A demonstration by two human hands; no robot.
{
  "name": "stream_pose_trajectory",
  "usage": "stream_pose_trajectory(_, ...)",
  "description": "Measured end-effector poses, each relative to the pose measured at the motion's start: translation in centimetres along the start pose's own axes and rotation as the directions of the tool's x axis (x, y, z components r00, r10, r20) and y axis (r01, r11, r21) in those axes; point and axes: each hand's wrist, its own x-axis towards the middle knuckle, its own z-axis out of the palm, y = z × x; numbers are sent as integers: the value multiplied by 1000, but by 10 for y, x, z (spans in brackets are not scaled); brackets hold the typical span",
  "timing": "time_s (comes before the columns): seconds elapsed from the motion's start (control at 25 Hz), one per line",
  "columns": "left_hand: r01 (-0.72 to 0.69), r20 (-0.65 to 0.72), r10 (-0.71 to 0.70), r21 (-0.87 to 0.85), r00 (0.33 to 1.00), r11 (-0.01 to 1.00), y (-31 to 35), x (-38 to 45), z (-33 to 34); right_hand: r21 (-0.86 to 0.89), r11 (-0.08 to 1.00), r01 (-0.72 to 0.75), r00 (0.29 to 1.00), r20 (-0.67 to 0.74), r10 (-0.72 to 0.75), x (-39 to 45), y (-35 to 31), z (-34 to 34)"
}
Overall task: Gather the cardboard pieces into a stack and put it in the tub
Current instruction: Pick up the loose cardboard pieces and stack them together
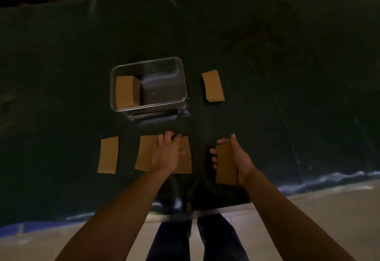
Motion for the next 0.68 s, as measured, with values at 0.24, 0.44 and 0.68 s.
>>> stream_pose_trajectory(0.24, 26, 0, -27, -175, 1000, 984, 5, 7, -13, -6, 999, 40, 998, 45, -40, -1, 4, -1)
stream_pose_trajectory(0.44, 75, 182, 105, -770, 978, 634, 11, 5, -58, -144, 989, 27, 999, 29, -23, -1, -3, 8)
stream_pose_trajectory(0.68, 91, 209, 159, -833, 965, 545, 32, -8, -70, -201, 980, -10, 998, 66, 24, -5, -6, 41)
